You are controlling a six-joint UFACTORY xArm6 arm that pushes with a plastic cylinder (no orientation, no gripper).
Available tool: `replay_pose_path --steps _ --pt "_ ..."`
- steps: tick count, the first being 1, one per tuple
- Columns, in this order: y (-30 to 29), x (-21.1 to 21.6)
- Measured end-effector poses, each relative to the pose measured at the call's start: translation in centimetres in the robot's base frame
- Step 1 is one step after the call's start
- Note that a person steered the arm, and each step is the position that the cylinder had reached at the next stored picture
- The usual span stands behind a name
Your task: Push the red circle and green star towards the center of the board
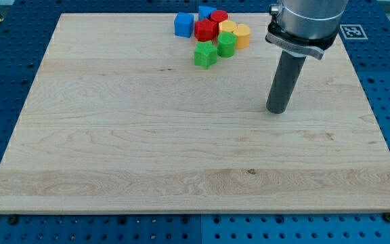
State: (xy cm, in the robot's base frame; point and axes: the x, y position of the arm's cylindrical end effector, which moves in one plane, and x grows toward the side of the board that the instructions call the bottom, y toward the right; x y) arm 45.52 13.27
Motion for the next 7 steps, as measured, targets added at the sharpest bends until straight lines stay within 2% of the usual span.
replay_pose_path --steps 1,4,5,6,7 --pt "0.0 -0.5" --pt "0.0 -13.5" --pt "0.0 -16.5" --pt "0.0 -16.8" --pt "-0.5 -20.3"
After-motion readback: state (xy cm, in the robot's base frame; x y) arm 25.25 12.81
